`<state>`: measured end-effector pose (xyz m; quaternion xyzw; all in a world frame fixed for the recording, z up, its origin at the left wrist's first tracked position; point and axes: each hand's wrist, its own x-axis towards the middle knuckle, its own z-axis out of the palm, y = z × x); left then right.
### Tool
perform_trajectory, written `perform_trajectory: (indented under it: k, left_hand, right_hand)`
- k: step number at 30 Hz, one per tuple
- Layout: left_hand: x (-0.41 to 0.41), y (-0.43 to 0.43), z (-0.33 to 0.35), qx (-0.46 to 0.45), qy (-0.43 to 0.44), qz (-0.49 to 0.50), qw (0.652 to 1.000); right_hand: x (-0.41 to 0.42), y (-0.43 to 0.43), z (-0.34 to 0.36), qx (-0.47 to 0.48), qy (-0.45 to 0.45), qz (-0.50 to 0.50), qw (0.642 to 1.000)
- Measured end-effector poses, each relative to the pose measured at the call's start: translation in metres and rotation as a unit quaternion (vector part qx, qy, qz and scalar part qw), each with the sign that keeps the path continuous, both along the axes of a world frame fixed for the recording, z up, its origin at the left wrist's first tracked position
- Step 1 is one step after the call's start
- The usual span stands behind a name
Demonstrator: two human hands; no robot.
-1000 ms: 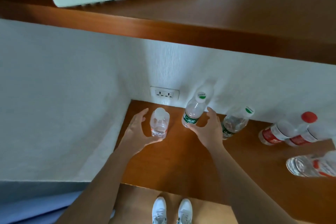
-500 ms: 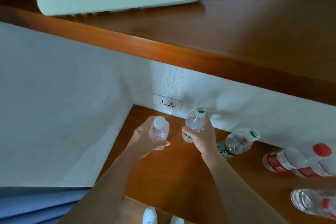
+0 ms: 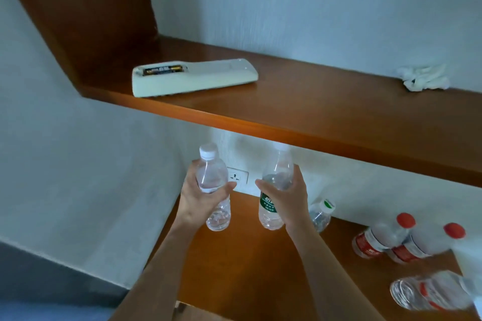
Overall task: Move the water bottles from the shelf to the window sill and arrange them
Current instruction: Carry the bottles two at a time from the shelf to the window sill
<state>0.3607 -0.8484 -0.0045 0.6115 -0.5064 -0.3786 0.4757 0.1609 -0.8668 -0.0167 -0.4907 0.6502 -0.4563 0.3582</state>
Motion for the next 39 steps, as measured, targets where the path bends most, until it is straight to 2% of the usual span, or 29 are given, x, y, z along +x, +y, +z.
perform_trajectory:
  k: [6, 14, 18, 23, 27, 30, 35, 39]
  left_hand:
    - [0.010, 0.010, 0.028, -0.037, 0.025, 0.013, 0.999]
    - [0.055, 0.046, 0.033, -0.039, -0.004, 0.109, 0.993]
    - [0.072, 0.085, 0.035, -0.046, -0.007, 0.177, 0.983]
    - [0.082, 0.149, 0.038, -0.060, 0.008, 0.279, 0.958]
    - [0.083, 0.216, 0.037, -0.060, 0.012, 0.381, 0.922]
    - [0.083, 0.277, 0.033, -0.054, 0.014, 0.474, 0.879]
    - [0.073, 0.386, 0.029, -0.050, -0.003, 0.615, 0.787]
    - [0.061, 0.470, 0.029, -0.046, -0.014, 0.703, 0.710]
  right_hand:
    - [0.017, 0.010, 0.025, -0.031, -0.001, 0.014, 0.999]
    - [0.069, 0.013, 0.021, -0.018, -0.061, 0.132, 0.989]
    - [0.100, 0.023, 0.021, -0.013, -0.102, 0.233, 0.967]
    - [0.140, 0.045, 0.018, 0.005, -0.114, 0.397, 0.911]
    - [0.172, 0.086, 0.013, 0.005, -0.068, 0.496, 0.866]
    - [0.196, 0.127, 0.010, 0.006, -0.054, 0.568, 0.821]
    - [0.230, 0.216, 0.013, 0.019, -0.062, 0.677, 0.733]
    - [0.256, 0.289, 0.019, -0.010, -0.061, 0.743, 0.666]
